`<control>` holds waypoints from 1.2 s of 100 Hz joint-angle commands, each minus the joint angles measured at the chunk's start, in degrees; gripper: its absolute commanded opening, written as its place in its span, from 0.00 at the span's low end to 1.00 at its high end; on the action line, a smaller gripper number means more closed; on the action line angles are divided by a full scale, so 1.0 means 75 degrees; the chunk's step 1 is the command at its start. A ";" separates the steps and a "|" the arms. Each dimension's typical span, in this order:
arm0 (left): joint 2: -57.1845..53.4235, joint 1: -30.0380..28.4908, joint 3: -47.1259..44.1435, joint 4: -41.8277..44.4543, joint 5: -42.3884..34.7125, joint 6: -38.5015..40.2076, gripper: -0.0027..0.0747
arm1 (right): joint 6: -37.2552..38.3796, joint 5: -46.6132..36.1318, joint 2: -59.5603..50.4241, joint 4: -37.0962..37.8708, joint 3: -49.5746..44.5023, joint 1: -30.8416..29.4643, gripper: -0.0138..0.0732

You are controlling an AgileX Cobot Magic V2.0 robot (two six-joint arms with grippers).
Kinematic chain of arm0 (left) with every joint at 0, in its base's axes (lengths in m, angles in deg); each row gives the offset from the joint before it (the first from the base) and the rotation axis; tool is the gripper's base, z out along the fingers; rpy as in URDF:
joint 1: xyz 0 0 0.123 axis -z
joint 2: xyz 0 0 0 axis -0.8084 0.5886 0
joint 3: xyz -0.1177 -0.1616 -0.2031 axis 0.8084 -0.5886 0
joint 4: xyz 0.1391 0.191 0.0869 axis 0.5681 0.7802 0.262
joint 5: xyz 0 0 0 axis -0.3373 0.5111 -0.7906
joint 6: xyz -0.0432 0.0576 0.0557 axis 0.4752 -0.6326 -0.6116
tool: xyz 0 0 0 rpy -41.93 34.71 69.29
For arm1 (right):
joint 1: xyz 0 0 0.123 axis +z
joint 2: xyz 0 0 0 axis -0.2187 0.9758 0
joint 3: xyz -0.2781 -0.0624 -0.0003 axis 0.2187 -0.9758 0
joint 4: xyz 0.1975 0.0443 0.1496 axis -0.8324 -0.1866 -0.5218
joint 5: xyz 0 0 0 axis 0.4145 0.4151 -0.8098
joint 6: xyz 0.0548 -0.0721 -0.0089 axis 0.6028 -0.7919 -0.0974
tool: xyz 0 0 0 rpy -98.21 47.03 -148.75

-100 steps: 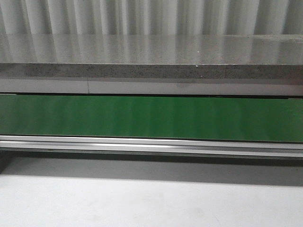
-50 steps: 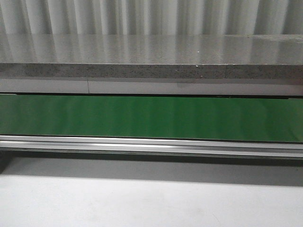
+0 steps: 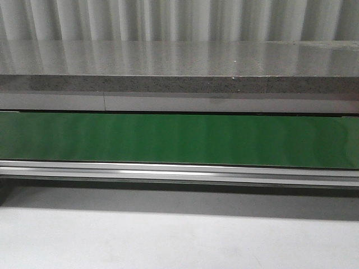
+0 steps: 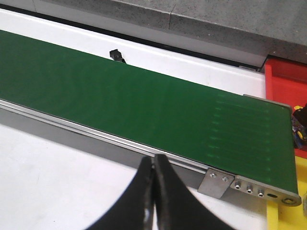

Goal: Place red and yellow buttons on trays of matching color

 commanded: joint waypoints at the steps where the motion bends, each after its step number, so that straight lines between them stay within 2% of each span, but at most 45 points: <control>1: 0.0404 -0.0324 0.0563 -0.0188 0.0047 0.0440 0.68 | -0.0051 -0.0505 0.0070 -0.0045 0.0160 0.0000 0.08; 14: 0.1322 -0.0659 0.1235 -0.0188 0.0771 0.0711 0.68 | -0.0051 -0.0505 0.0070 -0.0045 0.0160 0.0000 0.08; 61: 0.3484 -0.0659 0.3426 -0.0187 0.2345 0.1811 0.68 | -0.0051 -0.0505 0.0070 -0.0045 0.0160 0.0000 0.08; 94: 0.4031 -0.0659 0.3788 0.0080 0.2787 0.2120 0.68 | -0.0051 -0.0505 0.0070 -0.0045 0.0160 0.0000 0.08; 120: 0.4166 -0.0659 0.3791 0.0124 0.2709 0.2120 0.67 | -0.0051 -0.0505 0.0070 -0.0045 0.0160 0.0000 0.08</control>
